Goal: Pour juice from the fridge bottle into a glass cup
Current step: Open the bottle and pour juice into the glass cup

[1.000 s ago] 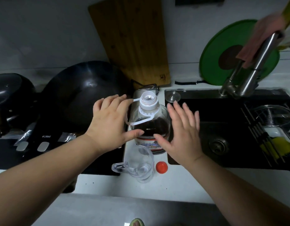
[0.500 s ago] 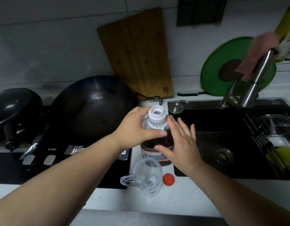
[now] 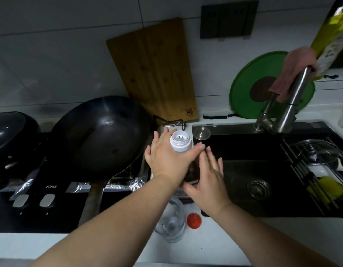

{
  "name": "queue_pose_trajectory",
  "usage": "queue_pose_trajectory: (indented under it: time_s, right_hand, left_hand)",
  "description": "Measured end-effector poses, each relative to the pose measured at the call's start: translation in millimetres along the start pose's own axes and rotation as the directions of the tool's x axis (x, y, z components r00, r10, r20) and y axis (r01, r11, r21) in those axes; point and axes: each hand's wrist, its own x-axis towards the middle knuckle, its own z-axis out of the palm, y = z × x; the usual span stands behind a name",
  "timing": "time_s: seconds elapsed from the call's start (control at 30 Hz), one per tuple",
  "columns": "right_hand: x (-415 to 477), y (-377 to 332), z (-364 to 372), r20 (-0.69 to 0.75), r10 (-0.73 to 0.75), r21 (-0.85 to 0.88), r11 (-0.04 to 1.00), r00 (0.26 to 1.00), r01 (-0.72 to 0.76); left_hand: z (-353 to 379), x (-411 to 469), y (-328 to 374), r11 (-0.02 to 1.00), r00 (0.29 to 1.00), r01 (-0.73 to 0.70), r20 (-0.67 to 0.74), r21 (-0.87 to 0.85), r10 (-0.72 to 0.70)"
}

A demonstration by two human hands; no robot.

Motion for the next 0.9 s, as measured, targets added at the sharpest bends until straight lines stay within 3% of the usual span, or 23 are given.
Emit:
queue_pose_trajectory:
  time_s: [0.1,0.37,0.5,0.57,0.63,0.73,0.83,0.9]
  right_hand:
    - [-2.0,1.7,1.2,0.028,0.006,0.014,1.0,1.0,-0.007]
    - [-14.8,12.5,-4.5,-0.005,-0.035,-0.031,0.999,0.999,0.035]
    - [-21.1,29.2,-20.8,-0.041,0.035,0.074,0.997,0.999,-0.032]
    - [-22.2,35.5,-30.3,-0.023,0.172,0.194,0.967,0.985,-0.165]
    - [-22.3,42.2,-38.3,0.027,0.356,0.38,0.86,0.934,-0.339]
    - [-23.2,54.7,-38.2,0.125,0.493,0.637,0.625,0.861,-0.451]
    - [-21.2,65.7,-34.6,0.225,0.523,0.769,0.423,0.822,-0.479]
    - [-20.6,69.2,-37.2,0.247,0.478,0.833,0.34,0.843,-0.437]
  left_hand:
    - [3.9,0.9,2.4,0.999,0.999,0.041,0.003,0.028,-0.041]
    - [4.6,-10.7,8.0,0.995,0.996,-0.053,-0.075,-0.084,0.046]
    - [4.6,-18.4,11.4,0.984,0.982,-0.168,-0.1,-0.066,0.161]
    - [3.3,-21.6,16.7,0.973,0.97,-0.222,-0.111,-0.056,0.215]
    - [0.6,-24.4,26.9,0.956,0.952,-0.285,-0.134,-0.069,0.275]
    - [-9.7,-31.7,48.3,0.917,0.915,-0.385,-0.171,-0.104,0.365]
    - [-21.9,-43.7,73.1,0.876,0.881,-0.46,-0.194,-0.145,0.431]
    - [-28.2,-51.2,84.7,0.85,0.858,-0.499,-0.226,-0.165,0.46]
